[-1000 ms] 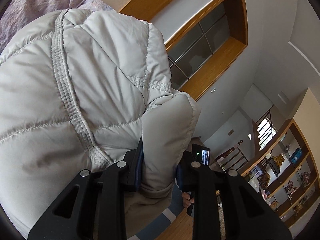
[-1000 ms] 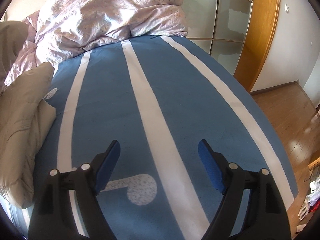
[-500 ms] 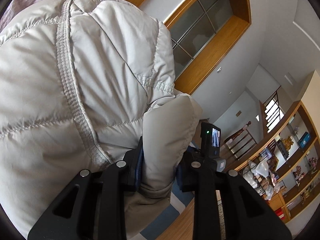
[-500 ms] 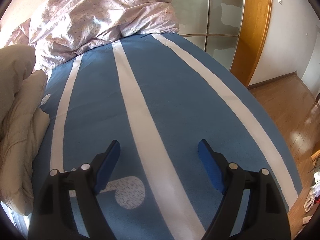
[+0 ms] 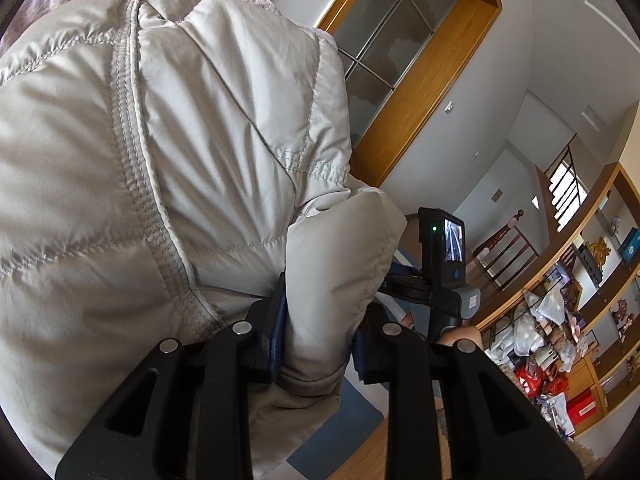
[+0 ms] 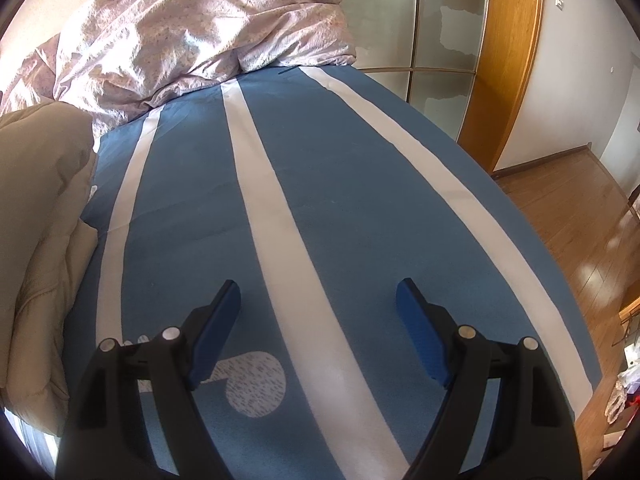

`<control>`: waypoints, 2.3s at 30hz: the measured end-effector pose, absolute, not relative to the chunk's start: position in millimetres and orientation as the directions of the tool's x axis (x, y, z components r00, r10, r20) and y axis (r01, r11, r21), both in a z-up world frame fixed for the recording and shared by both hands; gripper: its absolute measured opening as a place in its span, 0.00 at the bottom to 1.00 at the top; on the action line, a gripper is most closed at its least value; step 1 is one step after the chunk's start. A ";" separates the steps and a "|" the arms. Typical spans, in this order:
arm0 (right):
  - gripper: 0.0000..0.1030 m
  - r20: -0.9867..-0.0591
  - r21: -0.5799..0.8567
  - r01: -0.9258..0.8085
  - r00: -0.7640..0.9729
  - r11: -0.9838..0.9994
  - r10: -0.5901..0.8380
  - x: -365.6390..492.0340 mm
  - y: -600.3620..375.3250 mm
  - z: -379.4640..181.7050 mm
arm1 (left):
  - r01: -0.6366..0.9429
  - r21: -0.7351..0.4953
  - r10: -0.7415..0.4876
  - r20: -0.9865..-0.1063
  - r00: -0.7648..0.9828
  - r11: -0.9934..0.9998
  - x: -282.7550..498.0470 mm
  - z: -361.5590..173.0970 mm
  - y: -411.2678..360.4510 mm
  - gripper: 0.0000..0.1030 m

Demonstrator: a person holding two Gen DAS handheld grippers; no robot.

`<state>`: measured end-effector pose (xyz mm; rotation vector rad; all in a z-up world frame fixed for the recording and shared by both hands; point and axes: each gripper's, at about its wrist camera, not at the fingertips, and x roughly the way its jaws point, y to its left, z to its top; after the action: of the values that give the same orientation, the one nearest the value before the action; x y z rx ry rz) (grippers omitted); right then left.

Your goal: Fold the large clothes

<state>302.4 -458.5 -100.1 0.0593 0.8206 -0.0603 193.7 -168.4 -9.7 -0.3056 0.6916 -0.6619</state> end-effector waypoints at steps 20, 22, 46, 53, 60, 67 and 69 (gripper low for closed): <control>0.82 -0.737 -0.007 0.077 0.673 0.997 -0.057 305.1 -453.2 -102.9 | 0.482 -0.387 -0.614 -0.584 0.531 0.786 199.1 -23.9 -181.9 0.25; 0.82 -0.737 -0.007 0.077 0.673 0.997 -0.057 305.5 -452.9 -102.7 | 0.481 -0.389 -0.614 -0.586 0.529 0.786 201.2 -24.9 -179.8 0.25; 0.79 -0.732 0.031 0.106 0.680 0.994 -0.050 291.8 -454.9 -97.0 | 0.550 -0.178 -0.553 -0.515 0.655 0.816 137.7 14.0 -194.3 0.70; 0.78 -0.651 -0.002 0.043 0.758 0.999 -0.033 268.3 -425.2 -44.3 | 0.509 -0.189 -0.529 -0.495 0.689 0.840 121.4 32.0 -176.1 0.71; 0.78 -0.505 -0.013 -0.051 0.863 0.999 0.037 228.1 -387.6 33.8 | 0.461 -0.186 -0.491 -0.467 0.735 0.868 110.0 51.6 -151.0 0.74; 0.76 -0.468 -0.031 -0.221 0.865 0.975 0.181 211.4 -328.3 64.9 | 0.367 -0.182 -0.408 -0.467 0.784 0.912 119.2 58.9 -123.2 0.74; 0.73 -0.459 -0.015 -0.276 0.856 0.961 0.238 205.5 -309.4 66.2 | 0.335 -0.167 -0.374 -0.468 0.801 0.927 124.4 60.1 -115.7 0.74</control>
<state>205.5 -309.4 66.2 -0.0812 0.4716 0.2704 124.4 -115.7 60.1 -0.0778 0.5177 -0.3800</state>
